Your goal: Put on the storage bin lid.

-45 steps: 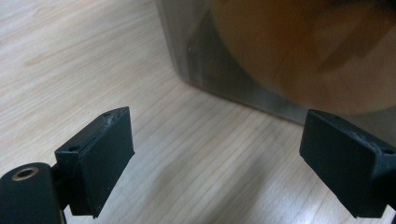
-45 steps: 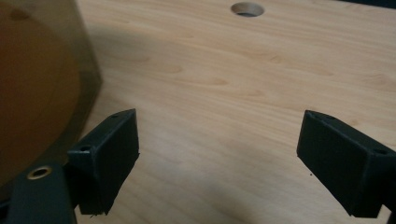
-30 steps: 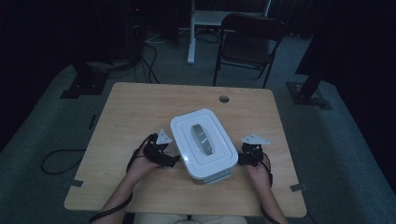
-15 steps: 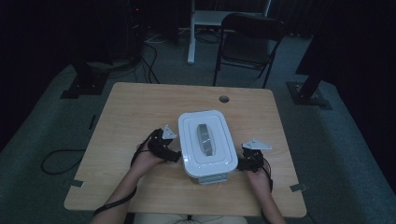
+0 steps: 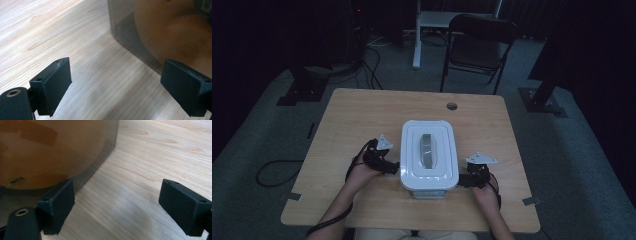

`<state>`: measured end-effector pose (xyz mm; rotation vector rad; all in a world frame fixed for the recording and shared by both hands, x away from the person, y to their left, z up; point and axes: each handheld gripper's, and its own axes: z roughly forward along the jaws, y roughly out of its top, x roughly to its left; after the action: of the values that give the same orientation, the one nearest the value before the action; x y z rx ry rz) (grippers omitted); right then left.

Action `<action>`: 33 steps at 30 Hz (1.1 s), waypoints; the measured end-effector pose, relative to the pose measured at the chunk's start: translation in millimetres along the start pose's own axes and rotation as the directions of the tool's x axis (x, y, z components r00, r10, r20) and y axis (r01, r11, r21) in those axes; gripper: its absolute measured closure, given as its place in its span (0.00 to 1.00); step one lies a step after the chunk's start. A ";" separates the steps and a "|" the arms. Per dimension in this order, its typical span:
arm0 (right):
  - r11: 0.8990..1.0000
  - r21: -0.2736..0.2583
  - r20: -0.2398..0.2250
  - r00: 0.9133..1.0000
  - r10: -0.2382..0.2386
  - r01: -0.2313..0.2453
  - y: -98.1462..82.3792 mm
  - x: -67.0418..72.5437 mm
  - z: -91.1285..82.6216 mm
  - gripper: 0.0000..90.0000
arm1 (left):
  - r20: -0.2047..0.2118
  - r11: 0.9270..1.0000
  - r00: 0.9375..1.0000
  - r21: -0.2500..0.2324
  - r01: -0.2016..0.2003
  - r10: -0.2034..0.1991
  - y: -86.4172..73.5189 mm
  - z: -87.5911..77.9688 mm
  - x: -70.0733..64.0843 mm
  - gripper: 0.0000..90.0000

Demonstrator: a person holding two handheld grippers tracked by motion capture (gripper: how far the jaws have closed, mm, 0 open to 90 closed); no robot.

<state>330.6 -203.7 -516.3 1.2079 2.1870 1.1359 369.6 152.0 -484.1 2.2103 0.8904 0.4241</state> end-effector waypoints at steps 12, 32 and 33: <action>0.998 -0.054 0.033 0.999 0.014 -0.012 13.1 -14.7 -6.7 0.14 | 0.023 0.999 0.999 -0.039 0.030 -0.029 -12.1 -19.4 2.7 0.12; 0.997 -0.076 0.051 0.998 0.024 -0.020 18.6 -23.5 -8.5 0.14 | 0.031 0.997 0.999 -0.072 0.037 -0.035 -13.2 -35.3 3.3 0.12; 0.997 -0.075 0.048 0.999 0.023 -0.020 18.7 -23.6 -8.4 0.14 | 0.027 0.997 0.999 -0.073 0.034 -0.032 -13.7 -36.0 3.8 0.12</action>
<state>347.7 -221.7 -497.3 1.2173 2.0820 1.1731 347.0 179.4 -468.6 2.1269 0.8831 0.4050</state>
